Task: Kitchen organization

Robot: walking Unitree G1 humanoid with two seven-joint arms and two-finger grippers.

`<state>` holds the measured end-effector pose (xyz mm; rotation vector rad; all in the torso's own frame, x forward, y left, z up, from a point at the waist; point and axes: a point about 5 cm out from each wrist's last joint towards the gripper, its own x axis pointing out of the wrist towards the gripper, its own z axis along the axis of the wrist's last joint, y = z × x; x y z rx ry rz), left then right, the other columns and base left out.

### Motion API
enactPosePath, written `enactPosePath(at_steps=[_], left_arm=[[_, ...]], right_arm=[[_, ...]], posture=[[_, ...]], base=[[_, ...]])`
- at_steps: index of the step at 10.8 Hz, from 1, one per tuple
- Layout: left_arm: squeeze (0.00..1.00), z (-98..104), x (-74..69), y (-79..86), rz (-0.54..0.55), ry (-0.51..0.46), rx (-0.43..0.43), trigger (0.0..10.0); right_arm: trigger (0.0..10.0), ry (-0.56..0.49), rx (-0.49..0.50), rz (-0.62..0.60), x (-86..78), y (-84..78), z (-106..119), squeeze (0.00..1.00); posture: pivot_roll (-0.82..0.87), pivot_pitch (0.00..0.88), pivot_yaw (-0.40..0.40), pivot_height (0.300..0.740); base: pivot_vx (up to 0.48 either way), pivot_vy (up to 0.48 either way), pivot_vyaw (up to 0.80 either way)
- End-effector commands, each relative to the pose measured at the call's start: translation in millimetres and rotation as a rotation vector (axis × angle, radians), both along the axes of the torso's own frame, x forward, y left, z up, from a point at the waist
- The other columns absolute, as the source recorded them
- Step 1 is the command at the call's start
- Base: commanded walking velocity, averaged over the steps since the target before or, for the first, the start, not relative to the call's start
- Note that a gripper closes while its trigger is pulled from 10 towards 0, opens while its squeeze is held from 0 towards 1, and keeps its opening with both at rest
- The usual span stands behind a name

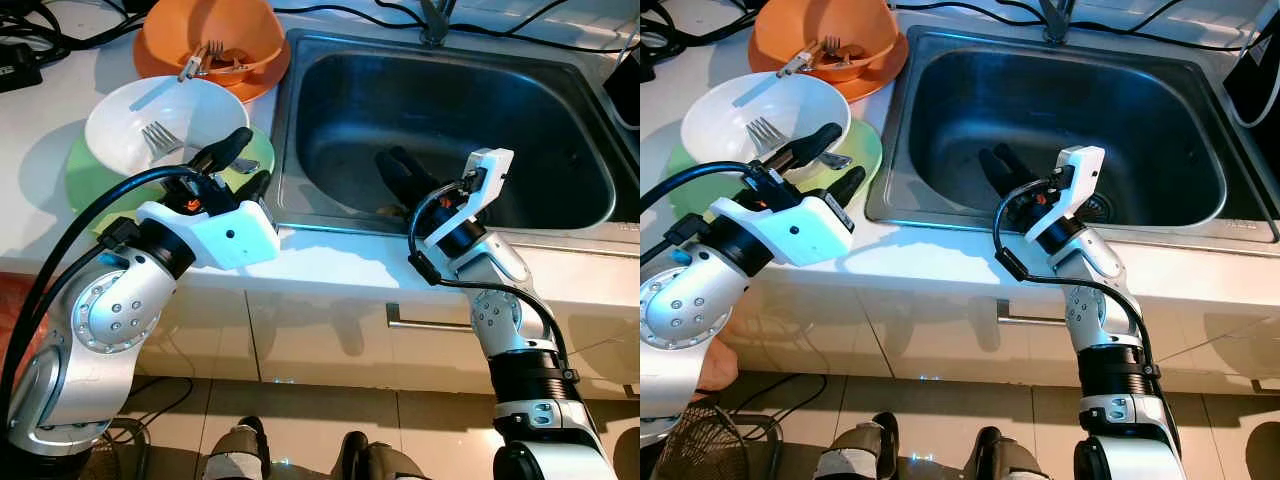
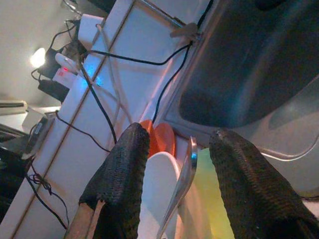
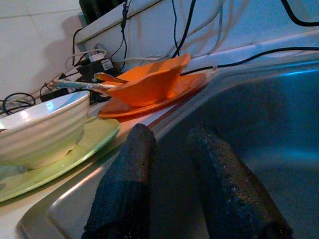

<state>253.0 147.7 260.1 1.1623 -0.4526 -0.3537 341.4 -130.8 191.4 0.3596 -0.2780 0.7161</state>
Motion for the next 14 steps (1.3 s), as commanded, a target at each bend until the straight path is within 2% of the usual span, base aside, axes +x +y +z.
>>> enactPosePath(at_steps=[1,2,3,7,11,14], left_arm=[[0.0,-5.2,1.2,0.5,0.014,0.019,0.009,10.0],[0.0,-5.9,2.0,-0.4,0.013,0.021,0.007,8.9],[0.0,-6.6,3.0,-2.4,0.008,0.023,0.001,0.0],[0.0,-10.8,8.2,-10.8,-0.007,0.034,-0.003,0.0],[0.0,-11.5,10.6,-10.6,0.004,0.026,0.021,0.0],[0.0,-2.9,14.9,-7.0,0.041,-0.038,0.036,0.0]], right_arm=[[10.0,0.094,-0.003,0.014,-2.1,1.8,-22.8,0.0],[10.0,0.093,-0.003,0.013,-2.3,2.2,-22.7,0.0],[10.0,0.094,-0.002,0.011,-2.8,2.2,-23.1,0.0],[10.0,0.098,-0.001,0.005,-3.8,2.5,-24.8,0.0],[10.0,0.1,0.003,0.003,-4.5,2.9,-25.8,0.0],[10.0,0.101,0.002,0.005,-3.5,3.9,-25.1,0.0]], posture=[[0.28,0.232,-0.084,0.74],[0.27,0.232,-0.082,0.74],[0.27,0.232,-0.082,0.74],[0.26,0.228,-0.075,0.74],[0.26,0.224,-0.074,0.74],[0.26,0.221,-0.079,0.74]], base=[[0.0,0.0,0.0],[0.0,0.0,0.0],[0.0,0.0,0.0],[0.0,0.0,0.0],[0.0,0.0,0.0],[0.0,0.0,0.0]])
